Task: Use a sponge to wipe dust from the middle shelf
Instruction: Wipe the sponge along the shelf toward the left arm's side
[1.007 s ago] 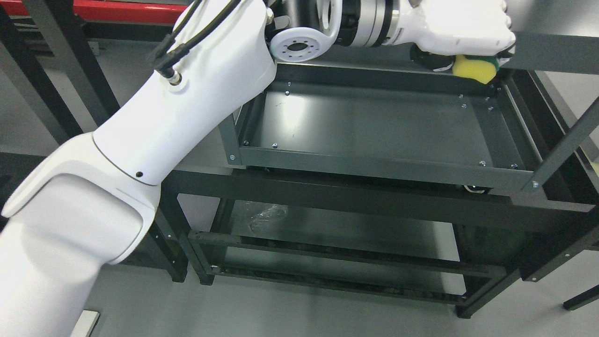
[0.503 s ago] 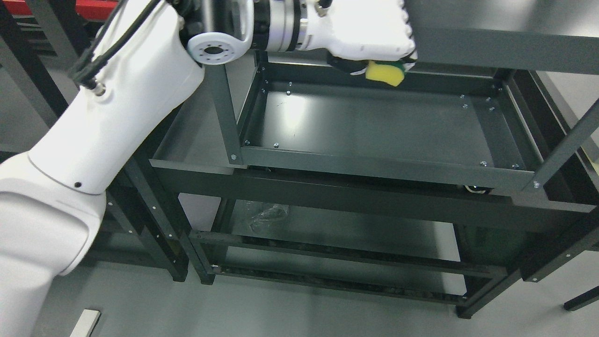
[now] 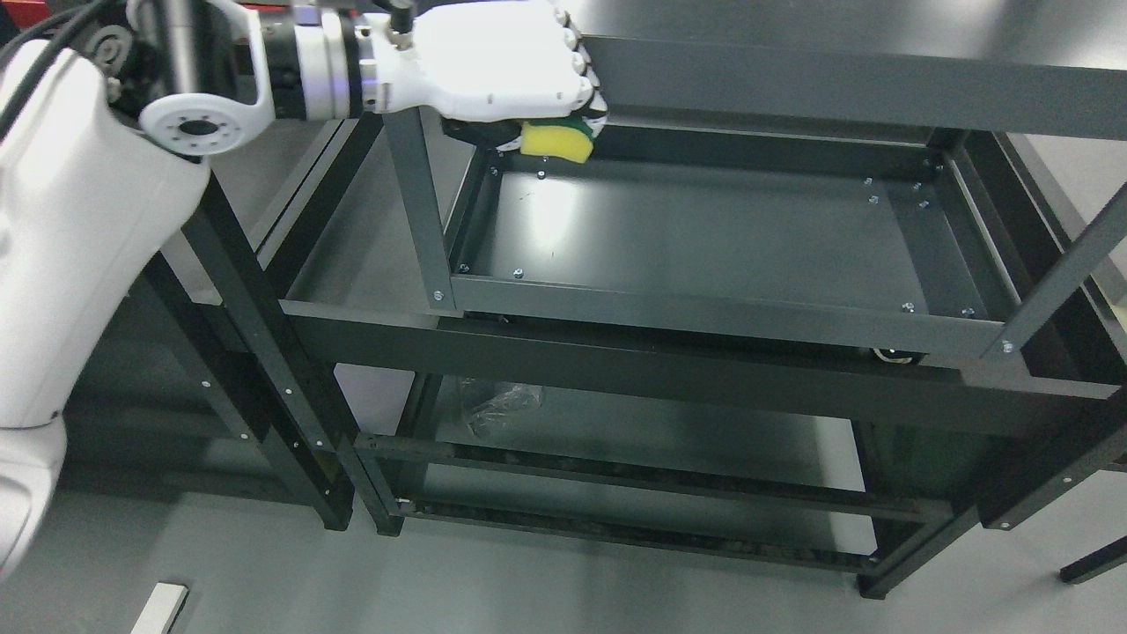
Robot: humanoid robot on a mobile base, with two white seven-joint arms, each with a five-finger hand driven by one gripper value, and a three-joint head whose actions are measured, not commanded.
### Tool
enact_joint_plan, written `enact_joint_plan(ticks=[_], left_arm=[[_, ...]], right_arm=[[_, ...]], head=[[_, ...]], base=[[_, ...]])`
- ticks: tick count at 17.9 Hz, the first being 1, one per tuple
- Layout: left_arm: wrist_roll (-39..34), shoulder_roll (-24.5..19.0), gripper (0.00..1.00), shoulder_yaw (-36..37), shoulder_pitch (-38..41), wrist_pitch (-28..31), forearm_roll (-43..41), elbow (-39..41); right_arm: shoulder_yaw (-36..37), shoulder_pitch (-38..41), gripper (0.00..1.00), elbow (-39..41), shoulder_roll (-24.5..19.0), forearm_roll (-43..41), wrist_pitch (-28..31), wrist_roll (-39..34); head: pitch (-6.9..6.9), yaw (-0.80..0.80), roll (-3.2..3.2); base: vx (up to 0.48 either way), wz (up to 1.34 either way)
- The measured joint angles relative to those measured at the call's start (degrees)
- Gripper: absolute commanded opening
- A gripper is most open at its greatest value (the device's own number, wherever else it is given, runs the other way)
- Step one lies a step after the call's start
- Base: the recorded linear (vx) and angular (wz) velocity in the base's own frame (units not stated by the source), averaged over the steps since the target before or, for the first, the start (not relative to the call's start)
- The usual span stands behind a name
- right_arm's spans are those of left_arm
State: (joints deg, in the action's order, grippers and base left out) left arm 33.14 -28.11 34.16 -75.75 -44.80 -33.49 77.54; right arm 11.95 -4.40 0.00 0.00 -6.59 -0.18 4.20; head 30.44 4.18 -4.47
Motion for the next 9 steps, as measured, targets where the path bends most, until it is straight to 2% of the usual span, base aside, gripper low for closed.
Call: enact_joint_plan(ticks=[5, 9], left_arm=[[0.11, -6.39, 0.02, -6.20, 4.17, -0.19, 2.43, 4.37], [-0.36, -6.80, 0.02, -8.83, 3.30, -0.20, 3.39, 6.80]], right_arm=[[0.00, 0.00, 1.00, 0.00, 0.00, 0.00, 0.00, 0.15], [0.00, 0.01, 1.00, 0.00, 0.00, 0.00, 0.00, 0.22]], head=[[0.00, 0.00, 0.00], [0.00, 0.00, 0.00]], base=[[0.000, 0.00], [0.000, 0.00]])
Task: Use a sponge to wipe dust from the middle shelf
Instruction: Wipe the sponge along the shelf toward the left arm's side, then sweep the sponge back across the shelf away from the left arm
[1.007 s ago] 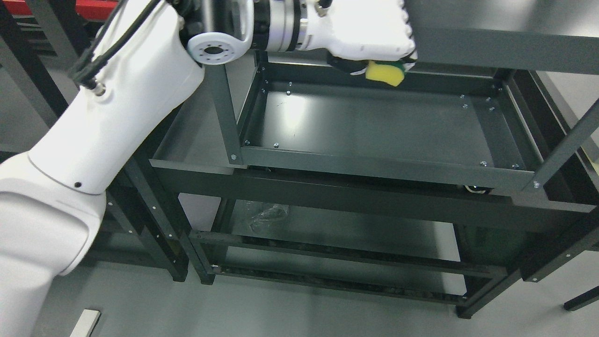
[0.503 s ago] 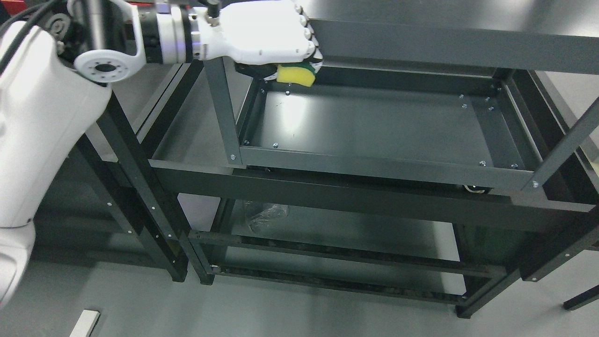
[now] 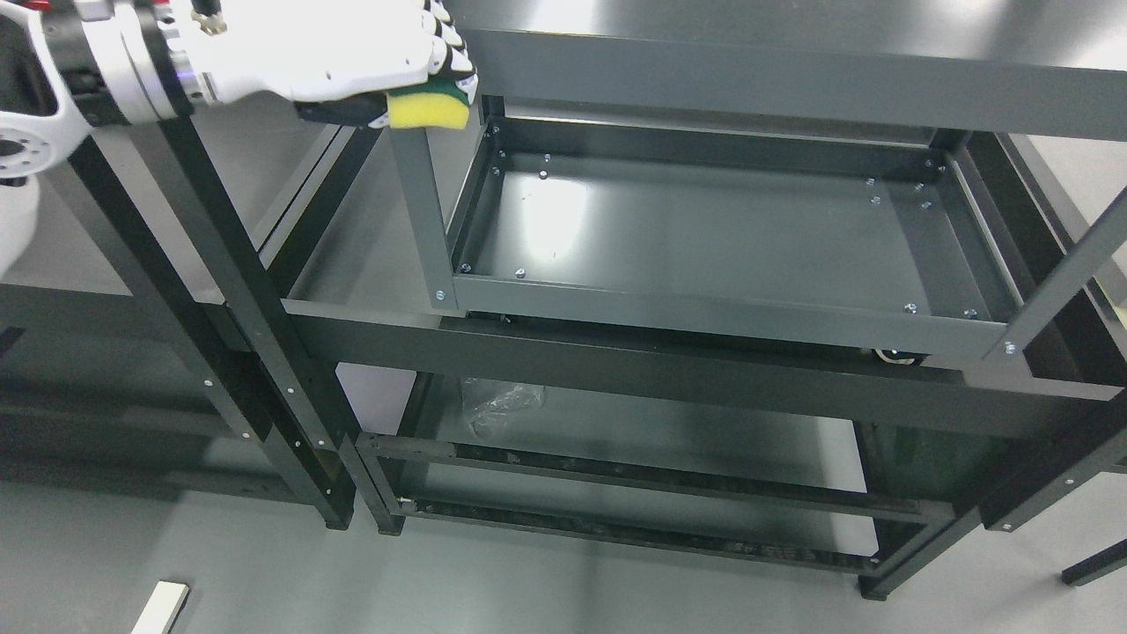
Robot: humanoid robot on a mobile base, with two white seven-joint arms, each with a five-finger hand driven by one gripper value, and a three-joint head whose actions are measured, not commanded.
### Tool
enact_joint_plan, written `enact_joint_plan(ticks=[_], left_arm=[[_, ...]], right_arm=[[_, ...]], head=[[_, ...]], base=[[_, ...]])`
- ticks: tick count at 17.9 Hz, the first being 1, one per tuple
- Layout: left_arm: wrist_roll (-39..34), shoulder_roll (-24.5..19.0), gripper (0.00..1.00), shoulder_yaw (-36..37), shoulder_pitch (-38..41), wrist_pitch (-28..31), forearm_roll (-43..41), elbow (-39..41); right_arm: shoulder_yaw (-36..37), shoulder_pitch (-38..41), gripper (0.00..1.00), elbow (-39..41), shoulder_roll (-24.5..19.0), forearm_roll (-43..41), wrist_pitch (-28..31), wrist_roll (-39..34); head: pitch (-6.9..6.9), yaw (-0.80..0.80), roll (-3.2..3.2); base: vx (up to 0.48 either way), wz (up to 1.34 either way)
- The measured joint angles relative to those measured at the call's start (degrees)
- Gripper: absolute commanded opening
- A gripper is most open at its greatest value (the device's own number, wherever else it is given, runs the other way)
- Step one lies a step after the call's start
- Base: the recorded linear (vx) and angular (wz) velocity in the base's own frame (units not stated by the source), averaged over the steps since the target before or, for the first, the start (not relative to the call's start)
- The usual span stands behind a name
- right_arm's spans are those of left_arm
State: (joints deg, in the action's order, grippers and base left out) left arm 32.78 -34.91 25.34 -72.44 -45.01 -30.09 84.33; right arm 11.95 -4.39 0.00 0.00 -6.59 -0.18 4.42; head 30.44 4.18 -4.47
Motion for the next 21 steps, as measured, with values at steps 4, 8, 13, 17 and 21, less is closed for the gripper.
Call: enact_joint_plan(ticks=[4, 8, 13, 17, 21], left_arm=[[-0.27, 4.89, 0.02, 1.06, -7.26, 0.75, 0.64, 0.45], [-2.27, 13.52, 0.02, 4.27, -17.17, 3.31, 0.80, -3.44], [-11.15, 22.14, 0.02, 12.44, -28.96, 8.30, 1.17, -12.59], [-15.46, 26.31, 0.02, 22.16, -33.41, 17.16, 4.24, -17.56], [-17.53, 29.09, 0.02, 32.04, -35.40, 21.96, 7.51, -21.06]], right_arm=[[0.00, 0.00, 1.00, 0.00, 0.00, 0.00, 0.00, -0.11], [0.00, -0.01, 1.00, 0.00, 0.00, 0.00, 0.00, -0.27], [0.00, 0.00, 1.00, 0.00, 0.00, 0.00, 0.00, -0.28], [0.00, 0.00, 1.00, 0.00, 0.00, 0.00, 0.00, -0.28], [0.00, 0.00, 1.00, 0.00, 0.00, 0.00, 0.00, -0.29]], head=[[0.00, 0.00, 0.00], [0.00, 0.00, 0.00], [0.00, 0.00, 0.00], [0.00, 0.00, 0.00], [0.00, 0.00, 0.00]], base=[[0.000, 0.00], [0.000, 0.00], [0.000, 0.00], [0.000, 0.00], [0.000, 0.00]])
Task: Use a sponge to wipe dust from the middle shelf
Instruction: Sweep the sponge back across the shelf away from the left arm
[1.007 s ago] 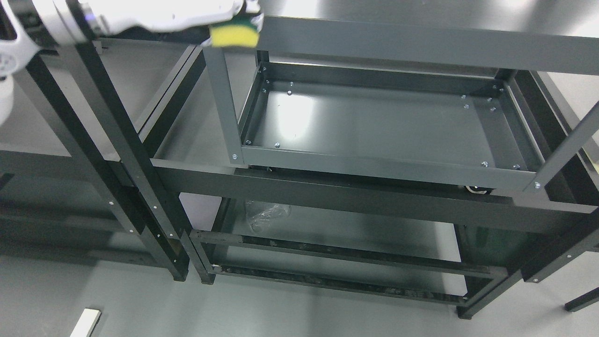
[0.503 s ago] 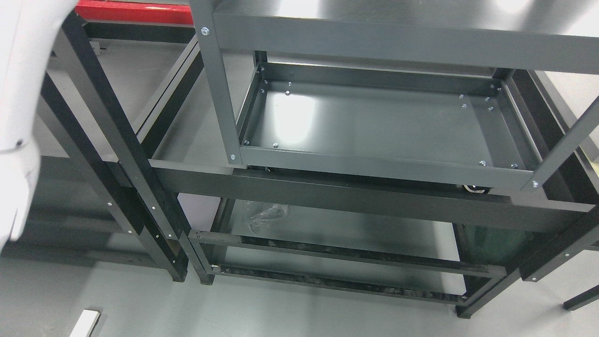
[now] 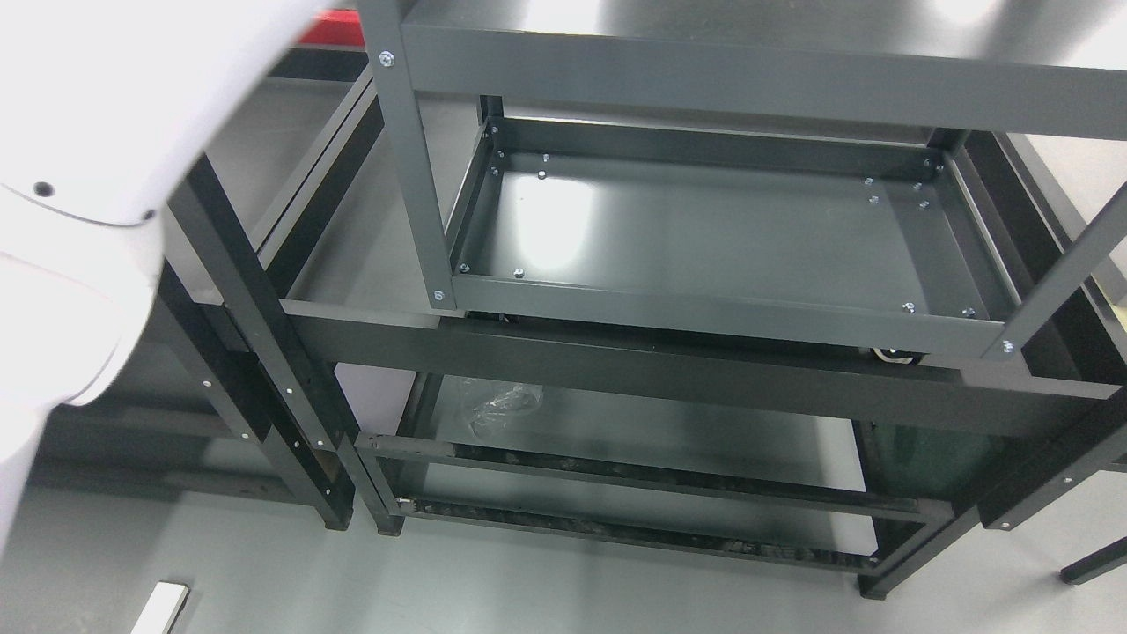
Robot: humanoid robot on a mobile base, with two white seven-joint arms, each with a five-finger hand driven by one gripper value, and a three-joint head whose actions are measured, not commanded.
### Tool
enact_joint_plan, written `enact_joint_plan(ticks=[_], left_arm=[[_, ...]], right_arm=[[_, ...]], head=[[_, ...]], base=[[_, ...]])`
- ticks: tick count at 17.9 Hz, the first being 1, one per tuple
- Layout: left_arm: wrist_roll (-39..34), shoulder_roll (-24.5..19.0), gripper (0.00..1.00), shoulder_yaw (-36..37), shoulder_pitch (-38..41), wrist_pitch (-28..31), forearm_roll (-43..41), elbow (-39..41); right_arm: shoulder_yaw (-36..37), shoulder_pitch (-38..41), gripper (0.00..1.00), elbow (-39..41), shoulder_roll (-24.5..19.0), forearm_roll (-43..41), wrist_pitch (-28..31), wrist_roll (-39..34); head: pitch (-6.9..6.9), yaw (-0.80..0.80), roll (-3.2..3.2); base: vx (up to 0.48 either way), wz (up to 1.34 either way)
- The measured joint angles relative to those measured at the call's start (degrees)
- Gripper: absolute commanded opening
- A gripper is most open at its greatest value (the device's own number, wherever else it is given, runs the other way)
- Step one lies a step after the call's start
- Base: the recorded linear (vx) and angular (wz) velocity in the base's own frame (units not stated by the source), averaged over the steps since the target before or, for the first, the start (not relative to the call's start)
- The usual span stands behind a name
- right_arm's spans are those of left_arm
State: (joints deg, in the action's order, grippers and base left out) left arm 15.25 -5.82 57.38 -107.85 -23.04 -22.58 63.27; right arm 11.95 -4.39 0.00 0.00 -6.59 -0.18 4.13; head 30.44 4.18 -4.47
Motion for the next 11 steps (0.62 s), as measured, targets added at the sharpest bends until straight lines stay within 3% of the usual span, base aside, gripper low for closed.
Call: enact_joint_plan(ticks=[6, 11], left_arm=[[-1.25, 2.55, 0.02, 11.86, -0.73, 0.91, 1.93, -3.49], [-1.34, 3.74, 0.02, 17.56, 1.03, -1.33, 1.95, -5.41]], right_arm=[[0.00, 0.00, 1.00, 0.00, 0.00, 0.00, 0.00, 0.00], [0.00, 0.00, 1.00, 0.00, 0.00, 0.00, 0.00, 0.00]], head=[[0.00, 0.00, 0.00], [0.00, 0.00, 0.00]], base=[[0.000, 0.00], [0.000, 0.00]])
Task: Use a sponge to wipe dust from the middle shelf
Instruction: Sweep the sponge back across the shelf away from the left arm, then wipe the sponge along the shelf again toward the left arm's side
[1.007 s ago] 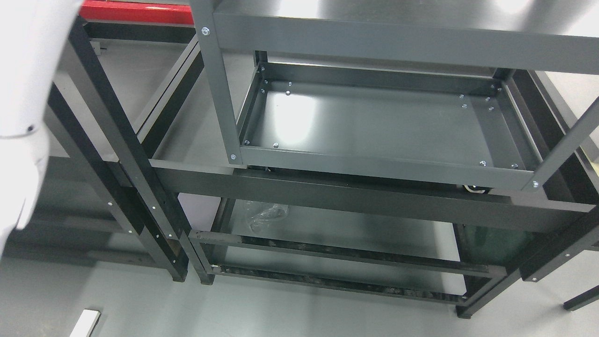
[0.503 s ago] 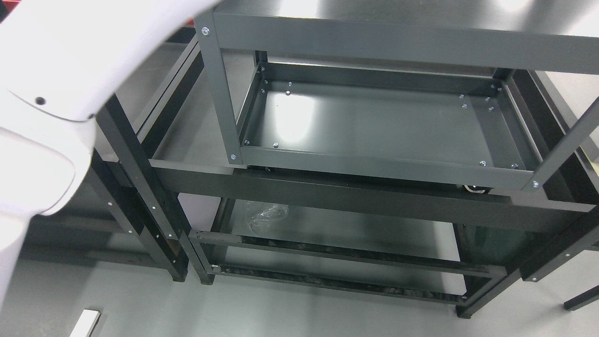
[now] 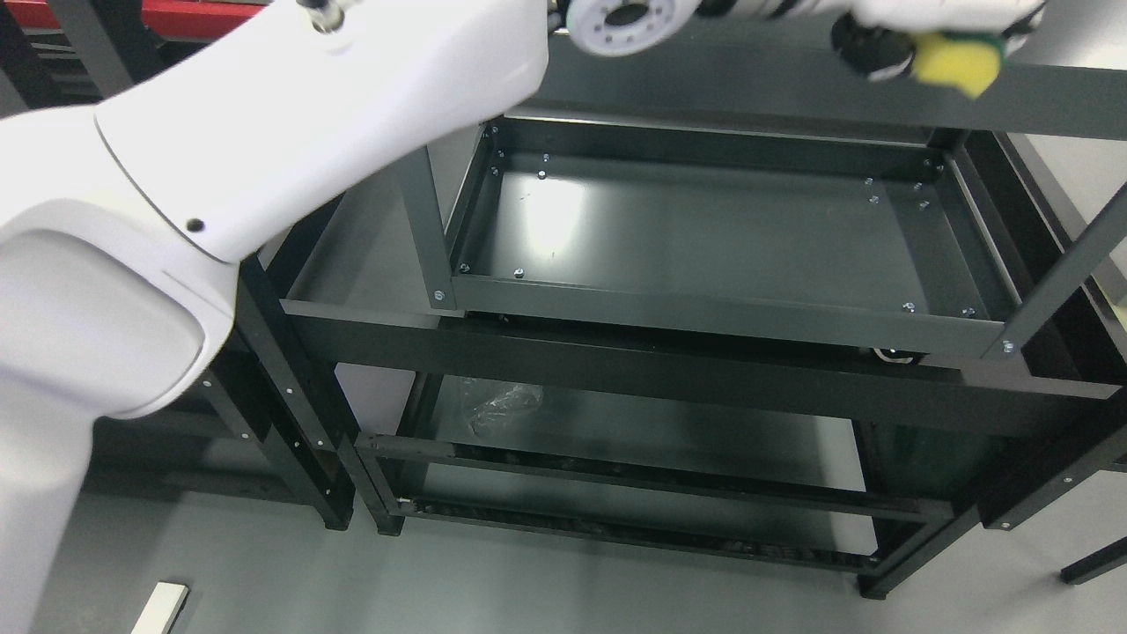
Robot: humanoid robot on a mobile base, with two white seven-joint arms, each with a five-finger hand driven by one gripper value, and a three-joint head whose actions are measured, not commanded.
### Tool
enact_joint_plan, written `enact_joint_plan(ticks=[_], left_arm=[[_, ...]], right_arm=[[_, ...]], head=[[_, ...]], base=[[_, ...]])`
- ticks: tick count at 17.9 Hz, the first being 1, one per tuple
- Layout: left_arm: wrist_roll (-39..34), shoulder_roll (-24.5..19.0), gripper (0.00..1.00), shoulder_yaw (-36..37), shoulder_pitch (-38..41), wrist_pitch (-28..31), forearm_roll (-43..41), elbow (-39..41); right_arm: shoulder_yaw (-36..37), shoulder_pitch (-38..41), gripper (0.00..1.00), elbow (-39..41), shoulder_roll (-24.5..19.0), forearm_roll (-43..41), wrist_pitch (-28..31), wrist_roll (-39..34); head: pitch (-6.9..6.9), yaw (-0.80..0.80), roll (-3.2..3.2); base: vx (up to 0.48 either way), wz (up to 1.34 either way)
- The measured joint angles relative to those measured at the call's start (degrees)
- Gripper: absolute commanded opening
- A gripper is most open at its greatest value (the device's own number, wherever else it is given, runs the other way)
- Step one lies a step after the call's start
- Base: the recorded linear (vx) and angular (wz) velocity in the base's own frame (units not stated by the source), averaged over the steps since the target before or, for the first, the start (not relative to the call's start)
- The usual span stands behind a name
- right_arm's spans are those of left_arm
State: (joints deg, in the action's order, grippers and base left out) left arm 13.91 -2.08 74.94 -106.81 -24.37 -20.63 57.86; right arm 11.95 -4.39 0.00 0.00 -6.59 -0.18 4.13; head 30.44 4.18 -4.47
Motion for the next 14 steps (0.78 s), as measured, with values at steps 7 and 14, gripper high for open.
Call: enact_joint_plan(ticks=[7, 14], left_arm=[[1.72, 1.00, 0.02, -1.34, 6.07, -5.60, -7.20, -2.53], [5.75, -3.76, 0.02, -9.72, 11.98, -11.04, -11.61, -1.56]], right_arm=[[0.00, 0.00, 1.00, 0.00, 0.00, 0.00, 0.00, -0.01], [0.00, 0.00, 1.00, 0.00, 0.00, 0.00, 0.00, -0.26]], head=[[0.00, 0.00, 0.00], [0.00, 0.00, 0.00]], base=[[0.000, 0.00], [0.000, 0.00]])
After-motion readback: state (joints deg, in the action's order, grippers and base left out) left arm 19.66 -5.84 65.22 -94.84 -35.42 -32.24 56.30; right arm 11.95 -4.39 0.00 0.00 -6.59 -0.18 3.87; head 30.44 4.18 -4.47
